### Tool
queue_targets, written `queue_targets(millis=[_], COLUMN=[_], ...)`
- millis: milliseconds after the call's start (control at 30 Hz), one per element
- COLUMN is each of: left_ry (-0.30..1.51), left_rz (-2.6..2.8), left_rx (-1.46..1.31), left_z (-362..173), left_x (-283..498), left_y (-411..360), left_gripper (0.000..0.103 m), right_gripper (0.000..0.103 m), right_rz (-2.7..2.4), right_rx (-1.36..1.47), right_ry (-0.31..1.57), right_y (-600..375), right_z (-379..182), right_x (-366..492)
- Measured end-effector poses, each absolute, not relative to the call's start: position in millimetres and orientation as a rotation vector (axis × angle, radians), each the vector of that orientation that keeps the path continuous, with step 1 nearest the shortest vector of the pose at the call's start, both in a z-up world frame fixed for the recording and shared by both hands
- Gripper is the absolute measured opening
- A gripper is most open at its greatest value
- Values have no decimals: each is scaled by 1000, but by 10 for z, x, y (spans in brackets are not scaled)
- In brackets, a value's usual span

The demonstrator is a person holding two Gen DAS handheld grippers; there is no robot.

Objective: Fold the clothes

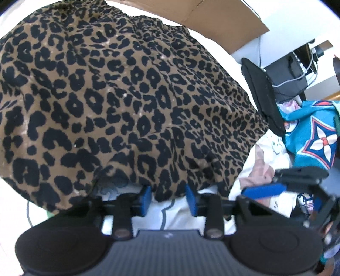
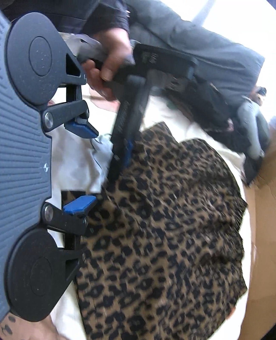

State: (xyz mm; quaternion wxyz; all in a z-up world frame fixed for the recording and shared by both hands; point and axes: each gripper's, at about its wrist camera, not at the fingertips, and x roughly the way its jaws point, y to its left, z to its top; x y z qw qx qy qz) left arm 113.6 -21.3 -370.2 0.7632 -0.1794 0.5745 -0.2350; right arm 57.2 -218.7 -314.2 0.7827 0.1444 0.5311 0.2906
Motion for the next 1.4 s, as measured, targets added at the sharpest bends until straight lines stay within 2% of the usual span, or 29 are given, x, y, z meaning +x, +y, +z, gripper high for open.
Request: queue_targets(millis=[33, 167, 433, 700, 867, 933, 1000, 1400], left_ry=[1246, 1209, 1140, 1181, 1204, 1197, 1187, 1219], left_rz=[-516, -522, -551, -569, -546, -563, -579, -659], left_rx=[-404, -442, -499, -499, -505, -510, -498, -435], left_z=[-3699, -3615, -3443, -3617, -3678, -3628, -3569, -3584], left_x=[1147, 1210, 1498, 1751, 1724, 1662, 1576, 1195], left_y=[-208, -202, -218, -303, -286, -258, -236, -272], left_gripper=[13, 7, 6, 6, 15, 27, 33, 36], right_gripper=[63, 62, 62, 62, 62, 62, 62, 62], right_rz=[637, 650, 539, 444, 429, 429, 427, 440], right_rx=[307, 294, 284, 273, 270, 271, 273, 279], right_ry=[1155, 1180, 1176, 1187, 1197, 1197, 1197, 1195], right_y=[-2148, -2021, -2131, -2326, -2365, -2376, -2383, -2416], right_z=[-3174, -3283, -3395, -3516, -3558, -3560, -3562, -3517], right_x=[565, 556, 669, 786, 812, 818, 819, 735])
